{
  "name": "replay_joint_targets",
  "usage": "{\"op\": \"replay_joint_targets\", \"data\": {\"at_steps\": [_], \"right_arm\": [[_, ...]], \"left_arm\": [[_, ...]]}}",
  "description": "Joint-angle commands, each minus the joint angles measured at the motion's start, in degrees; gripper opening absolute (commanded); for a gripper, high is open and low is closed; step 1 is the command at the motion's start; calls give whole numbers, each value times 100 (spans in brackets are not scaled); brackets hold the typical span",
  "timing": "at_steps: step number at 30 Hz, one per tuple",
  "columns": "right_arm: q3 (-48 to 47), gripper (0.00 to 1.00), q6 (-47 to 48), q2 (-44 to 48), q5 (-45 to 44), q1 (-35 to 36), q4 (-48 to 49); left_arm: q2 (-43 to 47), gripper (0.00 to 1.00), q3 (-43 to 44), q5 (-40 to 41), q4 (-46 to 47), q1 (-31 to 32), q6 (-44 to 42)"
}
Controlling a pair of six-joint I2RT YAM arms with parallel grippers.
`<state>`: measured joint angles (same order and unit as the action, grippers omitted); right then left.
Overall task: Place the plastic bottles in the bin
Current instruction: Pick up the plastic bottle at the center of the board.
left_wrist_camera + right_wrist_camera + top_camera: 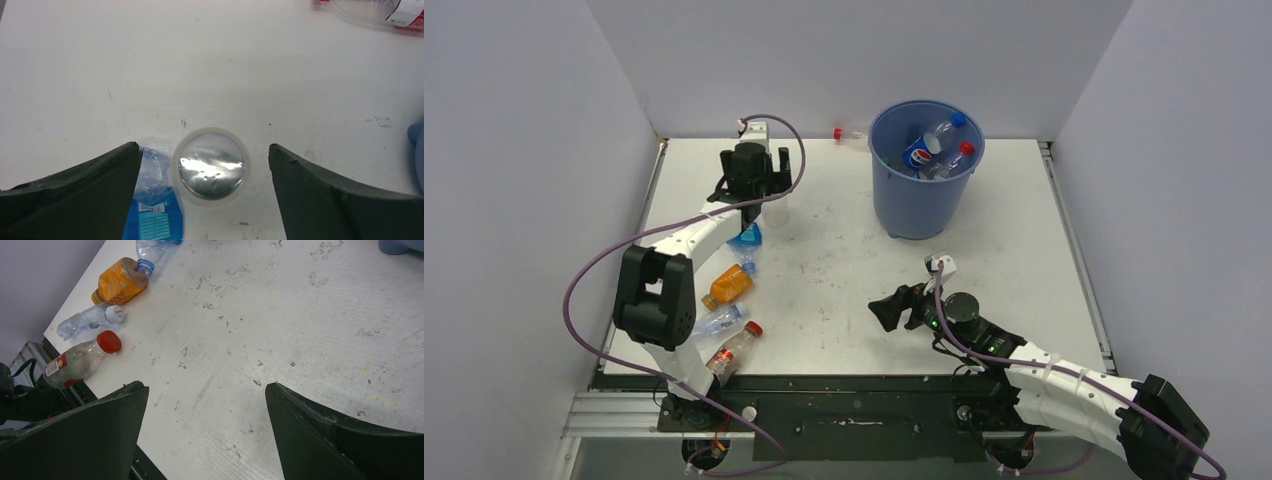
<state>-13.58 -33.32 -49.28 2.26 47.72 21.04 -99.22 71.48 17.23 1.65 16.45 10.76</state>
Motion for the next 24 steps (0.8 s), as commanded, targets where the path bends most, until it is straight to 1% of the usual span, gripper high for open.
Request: {"op": "replay_joint_targets", "data": {"at_steps": [1,4,8,15,20,24], "right_arm": [[-174,90,115,-78,-119,40,397],[-205,90,124,-80,-112,44,367],[-205,90,148,-9,-163,36,310],[-207,90,169,32,-209,42,234],[-193,90,171,21,-209,38,228],[-172,90,177,43,-209,43,201]], "left_arm": [[-303,100,488,-122,82,-6,-109],[-410,92,500,-192,83,-9,-52],[-478,85,472,-289,122,-10,-7],[-489,80,371,-288,136,-9,26],[-447,72,205,-229,266,-9,66],[-420,69,95,-166,340,-10,74]]}}
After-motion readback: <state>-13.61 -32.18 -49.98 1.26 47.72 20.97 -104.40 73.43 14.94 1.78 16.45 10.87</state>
